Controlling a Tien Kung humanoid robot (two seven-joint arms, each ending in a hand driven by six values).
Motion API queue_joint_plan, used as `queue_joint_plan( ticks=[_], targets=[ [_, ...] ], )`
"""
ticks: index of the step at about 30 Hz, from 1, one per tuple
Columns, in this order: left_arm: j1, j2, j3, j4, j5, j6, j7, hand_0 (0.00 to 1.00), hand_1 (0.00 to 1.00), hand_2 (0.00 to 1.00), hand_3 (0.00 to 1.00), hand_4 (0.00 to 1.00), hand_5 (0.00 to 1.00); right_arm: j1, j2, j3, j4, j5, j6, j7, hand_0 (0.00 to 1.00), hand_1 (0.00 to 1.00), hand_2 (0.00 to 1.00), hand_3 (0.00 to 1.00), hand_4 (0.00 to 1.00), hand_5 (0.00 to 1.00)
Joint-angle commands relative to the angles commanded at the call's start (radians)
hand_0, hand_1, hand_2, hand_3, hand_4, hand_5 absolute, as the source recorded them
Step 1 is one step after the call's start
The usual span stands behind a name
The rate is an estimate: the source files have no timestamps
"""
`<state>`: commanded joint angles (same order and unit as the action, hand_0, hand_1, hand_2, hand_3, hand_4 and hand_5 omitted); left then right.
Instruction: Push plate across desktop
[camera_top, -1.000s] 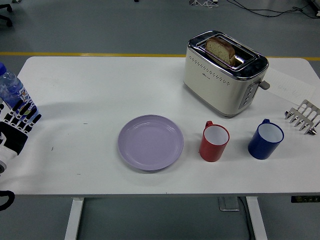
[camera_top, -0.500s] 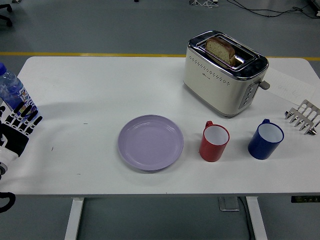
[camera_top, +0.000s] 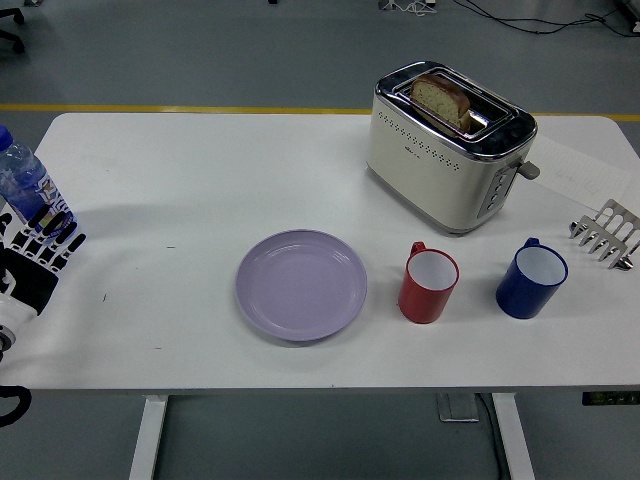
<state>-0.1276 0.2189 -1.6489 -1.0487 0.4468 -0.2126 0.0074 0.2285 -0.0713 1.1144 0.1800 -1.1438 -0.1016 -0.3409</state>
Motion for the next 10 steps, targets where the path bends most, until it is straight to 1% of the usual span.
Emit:
queue_joint_plan(
  ticks=[10],
  targets=[
    [0.002, 0.000, -0.010, -0.001, 0.001, 0.000, -0.002, 0.700, 0.722, 0.718, 0.711, 0.562, 0.998, 0.002, 0.002, -0.020, 0.000, 0.042, -0.010, 0.007, 0.530, 0.500, 0.594, 0.551, 0.254, 0.195]
  ],
)
